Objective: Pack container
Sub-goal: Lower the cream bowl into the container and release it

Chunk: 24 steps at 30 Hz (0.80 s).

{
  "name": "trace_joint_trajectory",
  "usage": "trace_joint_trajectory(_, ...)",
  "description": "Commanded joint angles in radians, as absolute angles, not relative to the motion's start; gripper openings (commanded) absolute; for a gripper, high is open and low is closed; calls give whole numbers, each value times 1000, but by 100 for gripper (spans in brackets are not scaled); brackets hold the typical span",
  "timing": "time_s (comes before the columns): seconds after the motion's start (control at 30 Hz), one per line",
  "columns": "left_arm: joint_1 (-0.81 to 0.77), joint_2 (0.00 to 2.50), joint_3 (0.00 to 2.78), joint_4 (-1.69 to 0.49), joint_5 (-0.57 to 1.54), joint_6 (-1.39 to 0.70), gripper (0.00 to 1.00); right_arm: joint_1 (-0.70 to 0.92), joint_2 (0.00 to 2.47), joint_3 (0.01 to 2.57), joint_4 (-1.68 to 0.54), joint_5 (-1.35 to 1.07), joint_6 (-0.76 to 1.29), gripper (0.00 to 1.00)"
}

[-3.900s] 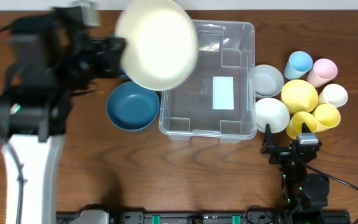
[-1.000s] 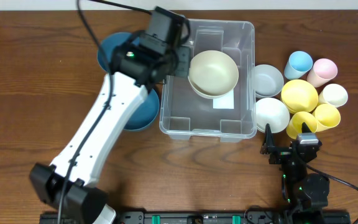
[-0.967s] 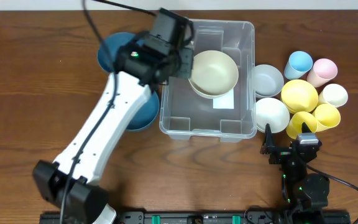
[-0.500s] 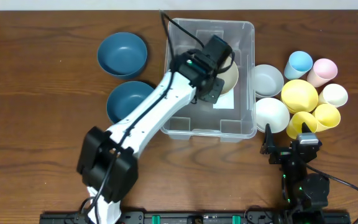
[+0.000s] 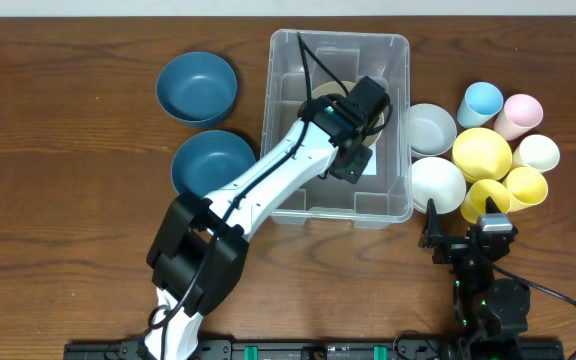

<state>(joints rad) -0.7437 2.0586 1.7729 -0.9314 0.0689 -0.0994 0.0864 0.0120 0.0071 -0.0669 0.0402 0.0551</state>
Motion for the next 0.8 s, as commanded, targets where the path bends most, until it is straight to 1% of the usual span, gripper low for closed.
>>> trace_joint_trajectory(0.0, -746, 2093, 1762, -926, 75, -78, 6, 75, 6, 6, -71, 40, 44, 99)
trace_joint_trajectory(0.77, -748, 2106, 1751, -900, 101, -56, 6, 75, 6, 6, -71, 40, 44, 99)
